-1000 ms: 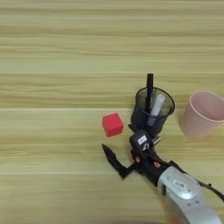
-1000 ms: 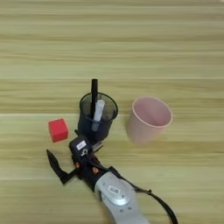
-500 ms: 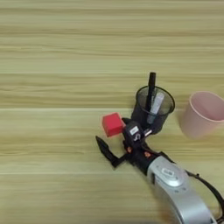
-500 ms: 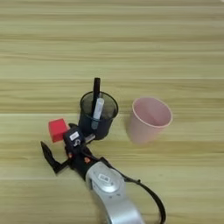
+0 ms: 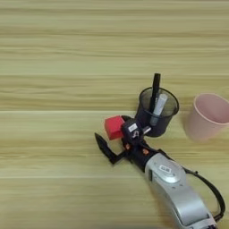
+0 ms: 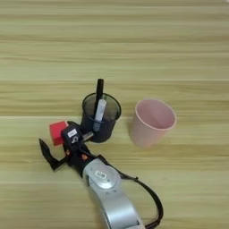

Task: Move the objects on the table

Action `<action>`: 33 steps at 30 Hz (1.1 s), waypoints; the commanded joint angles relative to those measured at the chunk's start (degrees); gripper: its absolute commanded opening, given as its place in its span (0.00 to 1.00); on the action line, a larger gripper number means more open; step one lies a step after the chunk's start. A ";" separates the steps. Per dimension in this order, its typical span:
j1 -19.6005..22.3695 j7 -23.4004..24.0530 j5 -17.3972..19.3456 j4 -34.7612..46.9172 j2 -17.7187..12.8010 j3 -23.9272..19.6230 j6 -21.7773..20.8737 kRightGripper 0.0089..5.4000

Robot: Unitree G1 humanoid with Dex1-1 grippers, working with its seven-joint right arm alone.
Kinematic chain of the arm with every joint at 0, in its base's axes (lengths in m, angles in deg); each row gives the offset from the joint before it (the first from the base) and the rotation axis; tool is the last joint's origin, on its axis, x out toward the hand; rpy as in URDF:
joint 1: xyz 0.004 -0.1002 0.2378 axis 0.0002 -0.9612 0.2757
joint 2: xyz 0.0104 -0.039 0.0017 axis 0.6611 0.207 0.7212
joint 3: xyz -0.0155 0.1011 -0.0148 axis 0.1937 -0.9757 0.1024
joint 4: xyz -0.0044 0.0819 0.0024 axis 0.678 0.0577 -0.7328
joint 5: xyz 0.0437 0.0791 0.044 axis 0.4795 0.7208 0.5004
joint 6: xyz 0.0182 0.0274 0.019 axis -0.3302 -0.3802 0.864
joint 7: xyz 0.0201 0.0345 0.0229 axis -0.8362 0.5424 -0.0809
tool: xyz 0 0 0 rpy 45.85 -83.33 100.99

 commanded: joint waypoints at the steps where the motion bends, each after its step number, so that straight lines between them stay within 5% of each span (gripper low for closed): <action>1: 0.52 0.75 0.31 -1.72 0.51 -0.62 0.00 1.00; 25: 0.36 0.34 0.47 -3.44 0.87 -0.73 -1.53 0.45; 33: 0.39 0.33 0.47 -3.62 0.89 -0.75 -1.62 0.43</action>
